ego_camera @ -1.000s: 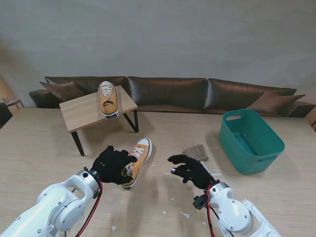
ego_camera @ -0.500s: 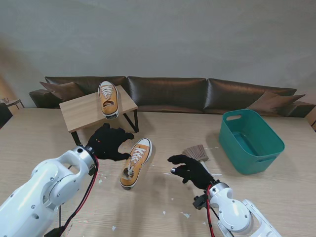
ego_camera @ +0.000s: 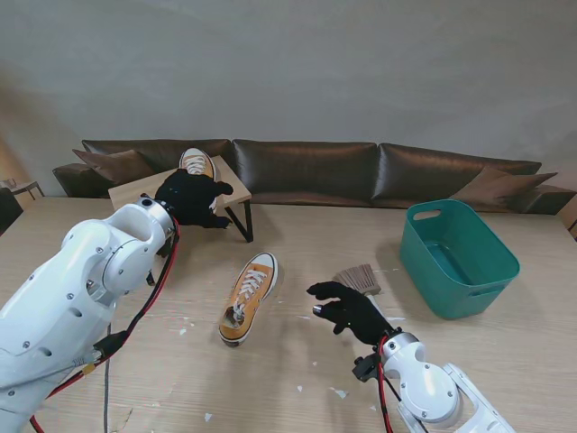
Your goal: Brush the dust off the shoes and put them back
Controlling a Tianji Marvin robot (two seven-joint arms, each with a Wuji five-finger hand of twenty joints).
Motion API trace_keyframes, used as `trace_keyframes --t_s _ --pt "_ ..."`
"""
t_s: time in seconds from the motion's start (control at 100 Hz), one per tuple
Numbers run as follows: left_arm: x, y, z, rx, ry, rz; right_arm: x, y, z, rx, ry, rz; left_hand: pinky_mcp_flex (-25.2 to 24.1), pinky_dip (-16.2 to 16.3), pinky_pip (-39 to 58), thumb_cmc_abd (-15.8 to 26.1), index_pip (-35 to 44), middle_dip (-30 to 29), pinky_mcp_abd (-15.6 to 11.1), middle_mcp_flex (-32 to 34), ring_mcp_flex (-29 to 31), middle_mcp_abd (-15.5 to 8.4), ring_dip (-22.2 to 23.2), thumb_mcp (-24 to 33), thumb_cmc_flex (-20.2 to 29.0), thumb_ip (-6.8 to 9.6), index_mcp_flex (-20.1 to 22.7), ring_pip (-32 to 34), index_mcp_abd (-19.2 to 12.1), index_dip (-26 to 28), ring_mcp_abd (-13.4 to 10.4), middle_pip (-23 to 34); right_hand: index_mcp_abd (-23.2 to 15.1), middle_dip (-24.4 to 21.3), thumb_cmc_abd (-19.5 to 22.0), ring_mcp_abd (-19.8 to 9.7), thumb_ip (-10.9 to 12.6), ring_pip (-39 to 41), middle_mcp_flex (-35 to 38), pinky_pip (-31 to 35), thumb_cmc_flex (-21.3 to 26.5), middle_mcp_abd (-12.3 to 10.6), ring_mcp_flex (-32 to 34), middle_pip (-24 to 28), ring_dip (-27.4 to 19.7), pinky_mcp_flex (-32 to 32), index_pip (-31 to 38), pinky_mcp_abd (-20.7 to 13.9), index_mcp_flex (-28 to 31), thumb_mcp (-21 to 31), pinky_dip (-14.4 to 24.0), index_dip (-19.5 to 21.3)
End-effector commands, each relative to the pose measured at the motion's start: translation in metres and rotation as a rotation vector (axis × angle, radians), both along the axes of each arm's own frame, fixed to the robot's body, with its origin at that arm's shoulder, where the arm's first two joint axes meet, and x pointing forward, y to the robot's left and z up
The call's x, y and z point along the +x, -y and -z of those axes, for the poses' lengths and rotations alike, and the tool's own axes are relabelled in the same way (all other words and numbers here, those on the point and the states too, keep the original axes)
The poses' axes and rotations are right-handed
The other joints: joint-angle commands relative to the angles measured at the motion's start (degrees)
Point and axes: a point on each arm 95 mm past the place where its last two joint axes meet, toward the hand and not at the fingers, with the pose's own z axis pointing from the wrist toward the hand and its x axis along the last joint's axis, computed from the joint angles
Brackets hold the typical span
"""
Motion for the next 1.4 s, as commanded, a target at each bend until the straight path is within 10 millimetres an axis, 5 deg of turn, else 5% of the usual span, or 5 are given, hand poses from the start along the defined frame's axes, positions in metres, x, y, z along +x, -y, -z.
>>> trace_keyframes --t_s 0.0,0.56,1.12,1.39 --pt "0.007 -0.006 -0.003 0.009 -0.019 -0.033 -0.001 -0.003 0.001 0.006 -0.009 -0.011 -1.24 1.36 -0.43 1.94 -1.36 1.58 0.77 0.51 -3.06 1.18 1.21 -1.75 0.43 1.98 -1.83 0.95 0.83 -0.81 1.17 0.83 -0.15 0.14 1.60 -0.13 1.21 0.47 0.94 -0.97 -0.39 0.65 0.84 0.52 -0.01 -24.86 0.65 -0.32 -0.05 1.29 0.56 -0.96" --pt "0.038 -0.031 -0.024 0.110 -0.159 -0.197 -0.001 -0.002 0.001 0.011 -0.021 -0.007 -3.54 2.56 -0.36 1.78 -2.95 4.43 -0.56 -1.70 -5.42 0.84 2.68 -5.42 -0.10 2.28 -4.23 2.59 -0.18 -2.90 0.42 1.47 -0.14 0.14 1.85 0.12 1.20 0.47 1.40 -1.11 -0.40 0.94 1.06 0.38 0.03 -24.88 0.74 -0.26 0.06 1.30 0.50 -1.06" --pt "0.040 -0.027 -0.015 0.186 -0.218 -0.232 0.001 -0.001 0.001 0.015 -0.026 -0.001 -3.25 3.66 0.55 3.35 0.94 10.73 -1.59 -2.85 -5.81 0.42 3.99 -10.17 -0.03 2.85 1.23 4.75 -0.05 -0.07 -0.86 5.14 0.19 0.17 2.08 0.10 1.21 0.47 1.36 -1.31 -0.26 0.97 1.13 0.29 0.07 -24.90 0.84 -0.29 0.49 1.30 0.58 -1.12" --pt "0.041 -0.026 -0.003 0.234 -0.223 -0.233 0.002 -0.001 0.001 0.014 -0.028 0.002 -2.06 3.53 1.29 2.29 6.53 11.14 -1.26 -2.02 -4.46 0.44 3.72 -7.67 0.17 2.78 5.19 5.40 1.16 7.45 -0.99 6.48 0.41 0.17 2.13 0.10 1.22 0.44 1.43 -1.38 -0.19 0.98 1.09 0.31 0.07 -24.89 0.90 -0.26 0.77 1.35 0.63 -1.15"
